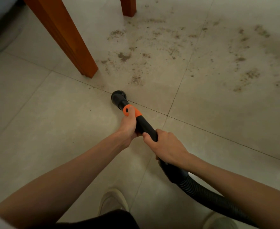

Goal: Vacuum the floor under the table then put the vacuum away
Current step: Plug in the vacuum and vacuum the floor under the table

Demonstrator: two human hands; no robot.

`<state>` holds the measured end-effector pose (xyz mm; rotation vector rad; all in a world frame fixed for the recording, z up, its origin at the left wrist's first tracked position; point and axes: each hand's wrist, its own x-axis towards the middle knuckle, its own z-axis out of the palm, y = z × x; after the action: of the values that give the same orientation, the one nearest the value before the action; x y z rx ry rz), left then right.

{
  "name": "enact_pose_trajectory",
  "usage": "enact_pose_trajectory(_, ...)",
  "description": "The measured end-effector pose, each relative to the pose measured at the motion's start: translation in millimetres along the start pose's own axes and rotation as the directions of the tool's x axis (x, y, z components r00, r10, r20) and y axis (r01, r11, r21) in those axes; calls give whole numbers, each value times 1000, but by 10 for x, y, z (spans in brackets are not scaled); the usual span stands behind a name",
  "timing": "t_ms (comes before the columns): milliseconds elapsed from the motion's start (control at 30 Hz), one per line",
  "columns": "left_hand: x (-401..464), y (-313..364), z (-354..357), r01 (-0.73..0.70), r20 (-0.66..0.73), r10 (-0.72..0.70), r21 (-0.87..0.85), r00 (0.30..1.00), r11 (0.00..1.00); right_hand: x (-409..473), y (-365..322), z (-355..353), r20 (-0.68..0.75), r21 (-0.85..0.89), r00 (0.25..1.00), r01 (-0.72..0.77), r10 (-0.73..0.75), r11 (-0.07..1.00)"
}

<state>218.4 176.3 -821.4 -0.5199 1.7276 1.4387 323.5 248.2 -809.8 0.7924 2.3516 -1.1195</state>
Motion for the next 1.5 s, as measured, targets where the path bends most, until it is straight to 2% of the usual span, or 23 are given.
enact_pose_trajectory(133, 133, 137, -112, -48, -54, 48, 7, 997, 999, 196, -181, 46, 11, 29, 1000, 28, -28, 999)
enact_pose_trajectory(467, 413, 463, -358, -57, -173, 57, 5, 983, 998, 631, -526, 72, 96, 157, 992, 62, -78, 986)
enact_pose_trajectory(800, 626, 645, -661, -59, -272, 63, 20, 960, 998, 891, -844, 179, 146, 169, 980, 107, -132, 980)
enact_pose_trajectory(1067, 711, 699, -729, -62, -255, 62, 8, 965, 998, 985, -888, 227, 134, 173, 982, 113, -137, 979)
enact_pose_trajectory(1333, 632, 637, -397, -82, -142, 89, 54, 986, 995, 863, -618, 84, 59, 126, 995, 72, -80, 989)
enact_pose_trajectory(1500, 543, 545, -177, -43, -71, 48, 63, 996, 997, 652, -397, 44, -10, 90, 1000, 24, -23, 996)
